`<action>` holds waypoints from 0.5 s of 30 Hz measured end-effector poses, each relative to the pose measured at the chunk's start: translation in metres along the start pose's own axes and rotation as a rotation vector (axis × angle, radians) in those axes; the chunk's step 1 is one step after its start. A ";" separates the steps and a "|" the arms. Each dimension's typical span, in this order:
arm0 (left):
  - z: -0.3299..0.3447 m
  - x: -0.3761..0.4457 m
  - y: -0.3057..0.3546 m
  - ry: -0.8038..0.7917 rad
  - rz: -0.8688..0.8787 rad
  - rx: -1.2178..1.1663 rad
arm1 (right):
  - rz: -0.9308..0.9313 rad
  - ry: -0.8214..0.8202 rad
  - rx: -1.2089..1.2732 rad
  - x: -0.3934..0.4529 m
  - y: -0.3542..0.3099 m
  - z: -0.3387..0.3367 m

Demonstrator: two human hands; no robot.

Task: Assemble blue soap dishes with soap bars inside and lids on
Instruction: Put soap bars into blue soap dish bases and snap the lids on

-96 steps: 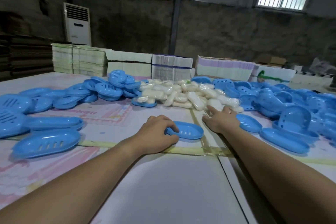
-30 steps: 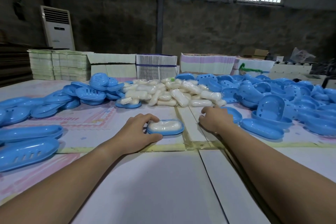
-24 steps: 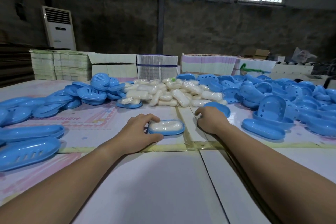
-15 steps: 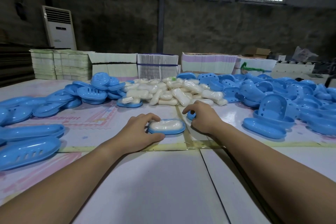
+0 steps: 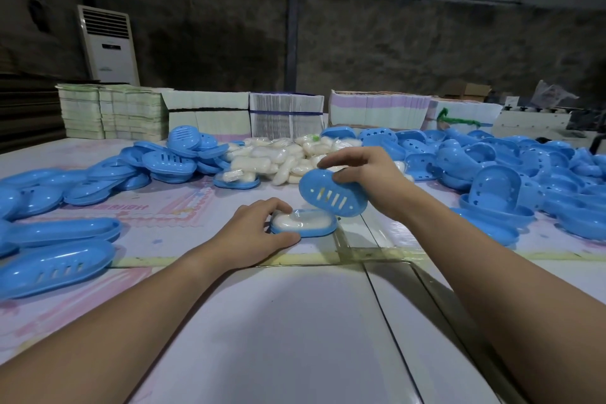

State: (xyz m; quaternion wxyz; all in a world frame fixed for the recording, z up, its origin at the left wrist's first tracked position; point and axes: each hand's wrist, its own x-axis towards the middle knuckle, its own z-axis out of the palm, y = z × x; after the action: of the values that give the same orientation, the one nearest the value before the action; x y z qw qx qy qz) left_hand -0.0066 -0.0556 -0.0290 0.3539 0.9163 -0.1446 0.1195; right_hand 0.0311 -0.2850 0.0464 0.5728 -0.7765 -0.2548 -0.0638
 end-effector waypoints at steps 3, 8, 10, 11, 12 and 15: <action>0.000 -0.001 0.001 0.013 0.018 -0.007 | 0.059 -0.055 0.309 0.001 -0.005 -0.005; 0.000 -0.002 0.003 0.006 0.020 -0.043 | 0.009 -0.056 -0.170 -0.006 0.011 0.026; 0.000 -0.001 0.004 -0.016 -0.034 -0.045 | -0.129 -0.095 -0.580 -0.008 0.023 0.041; -0.001 -0.001 0.004 -0.031 -0.065 -0.045 | -0.183 -0.106 -0.705 -0.008 0.027 0.046; -0.001 -0.001 0.004 -0.045 -0.088 -0.048 | -0.203 -0.103 -0.749 -0.008 0.027 0.049; -0.001 -0.001 0.005 -0.089 -0.103 -0.046 | -0.166 -0.169 -0.698 -0.007 0.023 0.044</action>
State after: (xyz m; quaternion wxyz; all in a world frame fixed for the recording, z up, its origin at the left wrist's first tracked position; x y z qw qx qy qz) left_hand -0.0095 -0.0581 -0.0261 0.3737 0.9186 -0.1153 0.0569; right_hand 0.0271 -0.2521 0.0090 0.2433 -0.9043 -0.3265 -0.1287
